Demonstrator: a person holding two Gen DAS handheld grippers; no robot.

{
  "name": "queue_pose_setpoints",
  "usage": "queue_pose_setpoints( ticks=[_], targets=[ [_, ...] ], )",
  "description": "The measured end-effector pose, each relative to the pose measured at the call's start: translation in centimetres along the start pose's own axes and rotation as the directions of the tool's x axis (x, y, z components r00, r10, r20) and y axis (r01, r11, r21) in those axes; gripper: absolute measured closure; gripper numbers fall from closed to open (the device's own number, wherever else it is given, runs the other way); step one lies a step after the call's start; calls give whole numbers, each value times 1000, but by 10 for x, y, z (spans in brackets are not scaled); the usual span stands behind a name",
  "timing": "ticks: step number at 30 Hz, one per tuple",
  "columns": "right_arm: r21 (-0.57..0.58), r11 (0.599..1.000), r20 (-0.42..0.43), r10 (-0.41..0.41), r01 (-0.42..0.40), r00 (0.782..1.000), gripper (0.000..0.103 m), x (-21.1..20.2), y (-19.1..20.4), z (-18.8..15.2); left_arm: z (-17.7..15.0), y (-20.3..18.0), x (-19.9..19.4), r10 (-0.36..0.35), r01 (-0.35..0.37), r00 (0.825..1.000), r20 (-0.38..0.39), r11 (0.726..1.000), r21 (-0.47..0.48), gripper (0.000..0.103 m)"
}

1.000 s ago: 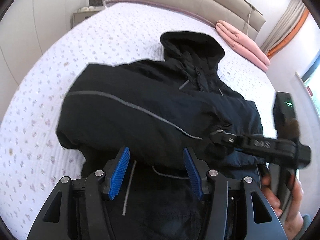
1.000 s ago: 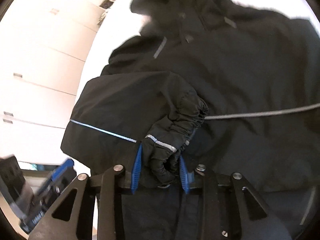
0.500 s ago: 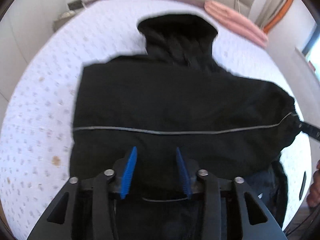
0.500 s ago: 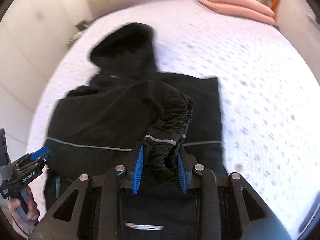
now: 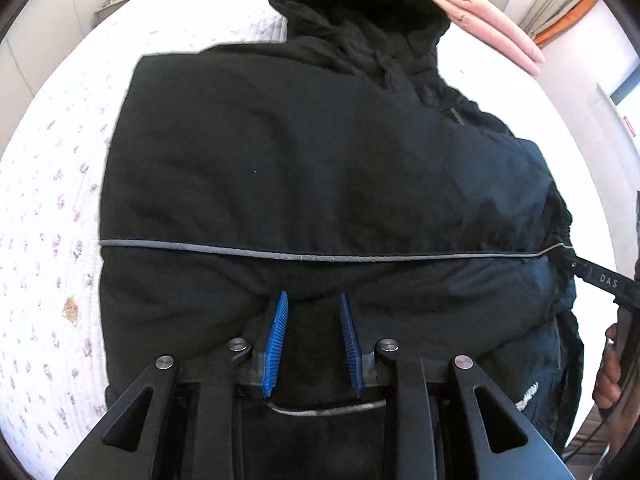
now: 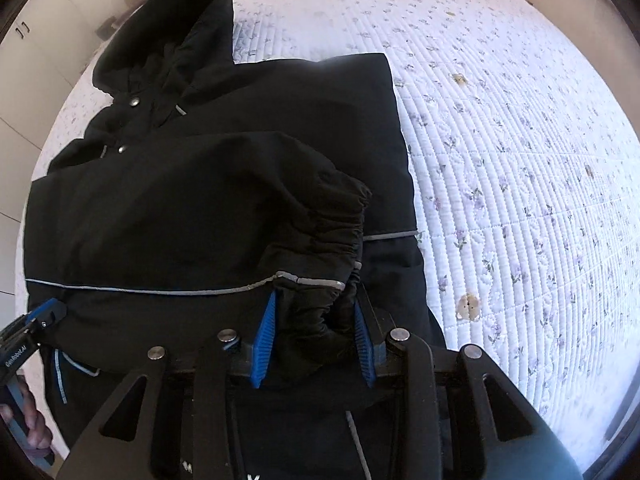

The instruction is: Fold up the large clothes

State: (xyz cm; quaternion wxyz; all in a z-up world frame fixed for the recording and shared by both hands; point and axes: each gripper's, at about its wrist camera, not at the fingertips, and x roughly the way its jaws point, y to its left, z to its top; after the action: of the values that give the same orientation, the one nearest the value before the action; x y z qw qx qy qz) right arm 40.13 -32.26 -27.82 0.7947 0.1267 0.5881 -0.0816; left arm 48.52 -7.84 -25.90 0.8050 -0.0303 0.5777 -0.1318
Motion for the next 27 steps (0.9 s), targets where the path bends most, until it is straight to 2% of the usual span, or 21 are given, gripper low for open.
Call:
queue_pose_setpoints(
  ticks=[2,3,5,6,9,10,11,12,14,16,19,22,24,27],
  targets=[
    [0,1000,-2,29,-29,1000,57,-14,-2,4,0,0,-14,-22,22,1000,19,1000,-1,74],
    [-11,999,30,50,-50,998,56,-30,-1,6,0,0,-23,-37,37,999,36,999,0,74],
    [-42,996,97,77,-73,992,41,-56,2,6,0,-4,-40,-57,56,996,69,998,10,70],
    [-60,996,128,77,-69,989,41,-66,7,7,2,-6,-43,-56,55,995,77,998,14,68],
    [-111,993,133,48,-34,990,41,-61,29,11,8,-13,-41,-38,35,996,85,999,27,66],
    [-122,992,122,37,-22,992,45,-53,34,13,10,-14,-36,-26,24,996,80,999,25,66],
    [-139,990,102,12,3,995,56,-39,41,13,12,-13,-28,-6,4,997,71,1000,19,66],
    [-152,988,78,-16,28,997,62,-25,45,13,14,-12,-17,26,-26,999,48,1000,11,66],
    [-171,980,42,-97,103,994,63,0,49,10,15,-6,10,72,-72,997,-22,997,0,67],
    [-183,976,10,-122,122,992,63,19,48,8,16,-4,21,75,-75,996,-39,997,-13,67],
    [-178,979,5,-101,101,995,63,21,45,11,22,-8,19,93,-93,994,-49,996,-5,67],
    [-172,984,-18,-46,43,999,63,13,35,18,27,-12,-4,57,-57,998,6,998,22,66],
    [-156,988,-21,19,-22,1000,63,0,24,28,37,-14,-27,34,-38,997,65,998,59,66],
    [-124,982,25,144,-140,989,61,-29,13,47,65,-13,-50,50,-64,989,142,993,95,65]
  ],
)
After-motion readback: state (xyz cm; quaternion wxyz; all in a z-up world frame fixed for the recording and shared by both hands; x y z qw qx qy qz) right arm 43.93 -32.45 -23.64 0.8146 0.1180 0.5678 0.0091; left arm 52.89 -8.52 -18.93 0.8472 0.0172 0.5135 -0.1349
